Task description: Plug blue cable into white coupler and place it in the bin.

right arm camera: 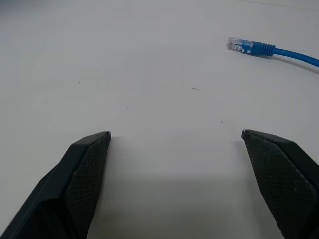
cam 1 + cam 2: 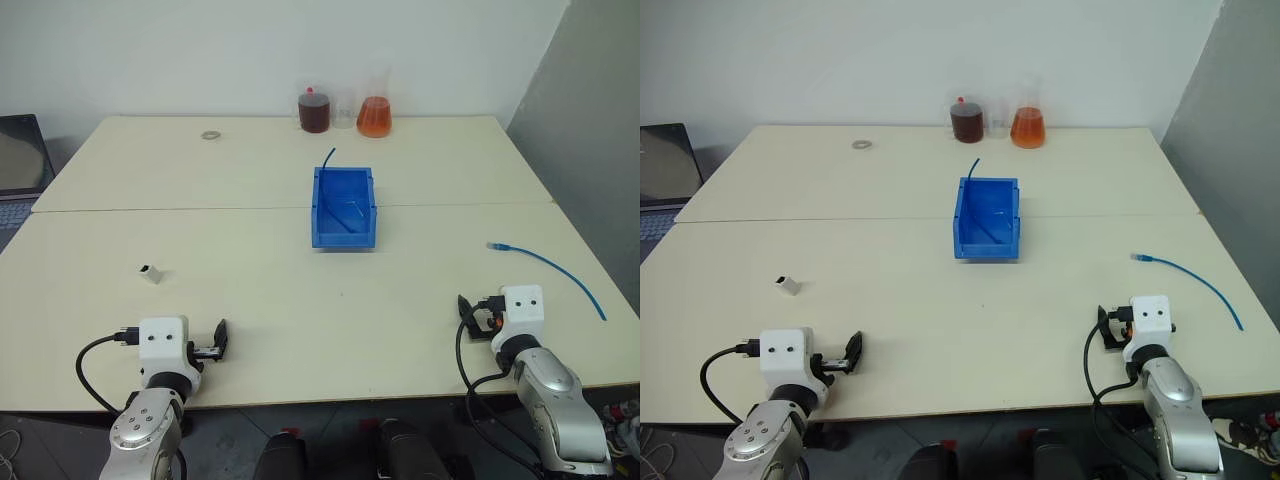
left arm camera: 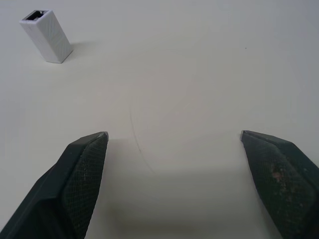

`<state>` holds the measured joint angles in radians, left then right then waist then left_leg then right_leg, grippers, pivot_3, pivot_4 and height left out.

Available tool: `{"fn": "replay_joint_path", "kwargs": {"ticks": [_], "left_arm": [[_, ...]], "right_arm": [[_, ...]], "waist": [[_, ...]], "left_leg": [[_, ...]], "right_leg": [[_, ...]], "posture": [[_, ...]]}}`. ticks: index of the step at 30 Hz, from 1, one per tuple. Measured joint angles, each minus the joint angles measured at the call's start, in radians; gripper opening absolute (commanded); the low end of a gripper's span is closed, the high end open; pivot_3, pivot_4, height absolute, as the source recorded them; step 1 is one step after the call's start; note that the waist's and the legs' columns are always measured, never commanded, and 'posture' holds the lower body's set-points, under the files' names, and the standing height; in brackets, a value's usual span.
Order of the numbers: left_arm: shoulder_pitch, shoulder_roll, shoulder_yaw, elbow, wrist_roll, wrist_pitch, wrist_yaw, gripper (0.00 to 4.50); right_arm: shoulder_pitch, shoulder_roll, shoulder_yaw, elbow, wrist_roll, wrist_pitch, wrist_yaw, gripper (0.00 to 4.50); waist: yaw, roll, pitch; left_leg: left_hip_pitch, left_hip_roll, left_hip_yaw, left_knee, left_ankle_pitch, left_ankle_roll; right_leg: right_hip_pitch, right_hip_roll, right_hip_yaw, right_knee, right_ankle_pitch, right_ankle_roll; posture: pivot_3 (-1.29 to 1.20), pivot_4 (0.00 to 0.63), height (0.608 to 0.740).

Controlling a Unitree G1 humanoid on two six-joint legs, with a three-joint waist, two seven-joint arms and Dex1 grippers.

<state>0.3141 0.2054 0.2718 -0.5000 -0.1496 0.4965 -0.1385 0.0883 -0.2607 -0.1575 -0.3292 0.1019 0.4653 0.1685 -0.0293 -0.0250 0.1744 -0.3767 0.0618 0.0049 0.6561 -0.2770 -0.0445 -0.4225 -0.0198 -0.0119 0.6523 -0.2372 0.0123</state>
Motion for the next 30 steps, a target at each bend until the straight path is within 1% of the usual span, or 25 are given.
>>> {"fn": "replay_joint_path", "kwargs": {"ticks": [14, 20, 23, 24, 27, 30], "left_arm": [[-0.011, 0.007, -0.007, 0.003, 0.002, -0.006, -0.008, 4.5], [-0.049, 0.045, -0.038, 0.008, -0.022, -0.003, -0.076, 4.5], [-0.137, 0.164, -0.107, 0.014, -0.03, -0.021, -0.197, 4.5], [-0.181, 0.196, -0.134, 0.022, -0.032, -0.029, -0.243, 4.5], [-0.305, 0.247, -0.199, 0.055, -0.054, -0.041, -0.346, 4.5], [-0.425, 0.271, -0.25, 0.107, -0.089, -0.04, -0.44, 4.5]], "right_arm": [[-0.001, -0.001, 0.0, 0.0, 0.0, 0.0, 0.0, 4.49], [-0.002, -0.009, -0.004, 0.0, 0.0, 0.0, 0.006, 4.49], [-0.039, -0.06, -0.014, 0.014, 0.0, -0.003, 0.037, 4.49], [-0.064, -0.094, -0.02, 0.04, 0.0, -0.017, 0.057, 4.49], [-0.141, -0.201, -0.028, 0.159, -0.002, -0.079, 0.127, 4.49], [-0.232, -0.304, -0.039, 0.346, -0.001, -0.164, 0.218, 4.49]], "waist": [[0.001, 0.0, 0.0], [0.001, 0.0, 0.0], [0.004, 0.0, 0.0], [0.005, 0.0, 0.0], [0.004, 0.0, 0.0], [0.003, -0.001, 0.0]], "left_leg": [[-0.002, 0.0, -0.001, 0.0, 0.0, 0.0], [-0.003, -0.001, -0.002, 0.0, 0.0, 0.0], [-0.003, -0.001, -0.002, 0.0, 0.0, 0.0], [-0.003, -0.002, -0.002, 0.001, 0.0, 0.0], [-0.004, -0.003, -0.002, 0.003, 0.0, 0.0], [-0.005, -0.003, -0.002, 0.003, 0.0, 0.0]], "right_leg": [[0.0, 0.0, 0.0, -0.003, 0.0, 0.0], [0.0, 0.0, -0.001, -0.003, 0.0, 0.001], [0.0, 0.001, 0.0, -0.003, 0.001, 0.001], [0.001, 0.001, 0.001, -0.003, 0.001, 0.001], [0.001, 0.001, 0.002, -0.003, 0.001, 0.002], [0.002, 0.001, 0.003, -0.004, 0.002, 0.003]], "posture": [[0.0, 0.15, 0.74], [0.0, 0.15, 0.74], [0.0, 0.15, 0.74], [0.0, 0.15, 0.74], [0.0, 0.15, 0.74], [0.0, 0.15, 0.74]]}}
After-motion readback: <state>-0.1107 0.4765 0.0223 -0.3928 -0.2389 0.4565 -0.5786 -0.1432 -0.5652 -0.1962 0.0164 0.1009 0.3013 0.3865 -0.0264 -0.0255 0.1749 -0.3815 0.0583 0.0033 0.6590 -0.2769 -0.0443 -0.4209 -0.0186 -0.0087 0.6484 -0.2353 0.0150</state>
